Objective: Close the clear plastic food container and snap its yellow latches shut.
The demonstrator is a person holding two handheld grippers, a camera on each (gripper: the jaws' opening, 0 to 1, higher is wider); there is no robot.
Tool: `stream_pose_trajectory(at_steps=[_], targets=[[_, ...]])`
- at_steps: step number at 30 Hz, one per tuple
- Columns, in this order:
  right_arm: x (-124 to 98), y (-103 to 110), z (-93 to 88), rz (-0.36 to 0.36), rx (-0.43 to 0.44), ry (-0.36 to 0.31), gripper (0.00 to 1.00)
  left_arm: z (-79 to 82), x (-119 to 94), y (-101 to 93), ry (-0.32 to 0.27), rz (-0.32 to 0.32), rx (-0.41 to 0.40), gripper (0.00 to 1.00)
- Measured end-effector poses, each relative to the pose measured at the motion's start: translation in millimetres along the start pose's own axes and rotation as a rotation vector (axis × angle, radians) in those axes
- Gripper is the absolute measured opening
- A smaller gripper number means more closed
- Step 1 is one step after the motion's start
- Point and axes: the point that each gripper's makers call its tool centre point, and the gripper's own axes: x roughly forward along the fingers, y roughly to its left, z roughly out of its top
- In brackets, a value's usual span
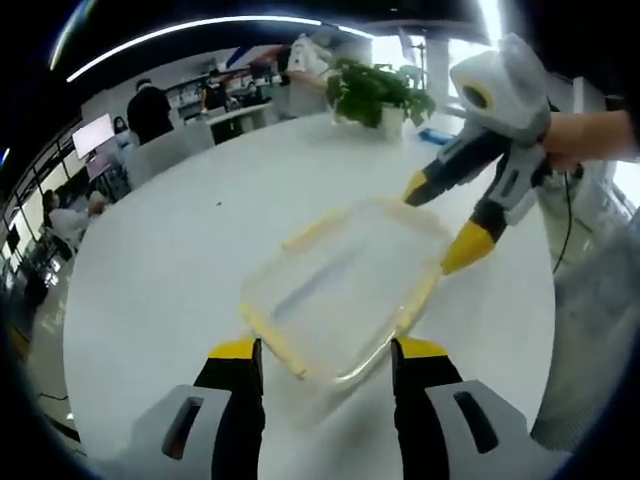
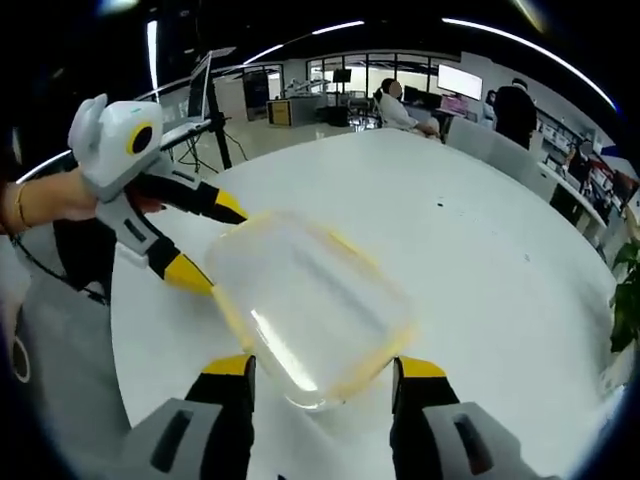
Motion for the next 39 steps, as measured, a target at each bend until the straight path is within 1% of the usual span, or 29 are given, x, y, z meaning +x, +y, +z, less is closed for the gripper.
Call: stream_pose_trajectory(at_steps=[6, 11, 14, 20, 26, 31, 34, 36, 39], targets=[[4, -13, 7.5, -0.008, -0.018, 0.007, 0.52, 6.8, 8, 9.0, -0.015, 0.023, -0.029, 0.48], [8, -18, 11.7, -0.009, -0.021, -0.002, 0.52, 8.7, 11, 15.8, -0.028, 0.019, -0.047, 0.47], [9, -18, 13.0, -0.006, -0.013, -0.004, 0.52, 7.9, 11, 17.2, -0.029, 0.015, -0.057, 0.47], [9, -18, 13.4, -0.010, -0.011, -0.012, 0.52, 2.1, 11, 16.7, -0.005, 0.007, -0.028, 0.42], [10, -19, 14.8, -0.015, 0.005, -0.017, 0.52, 4.5, 14, 18.5, -0.008, 0.011, -0.034, 0.43], [10, -19, 15.3, -0.026, 0.016, -0.018, 0.52, 4.9, 13, 20.4, -0.009, 0.009, -0.037, 0.42], [9, -20, 15.9, -0.030, 0.028, -0.025, 0.53, 5.7, 11, 20.5, -0.023, 0.015, -0.049, 0.44], [6, -19, 16.2, -0.027, 0.050, -0.036, 0.55, 4.7, 9, 21.8, -0.021, 0.024, -0.055, 0.45], [2, -16, 16.4, -0.023, 0.063, -0.045, 0.56, 5.8, 4, 22.5, -0.032, 0.034, -0.061, 0.45]])
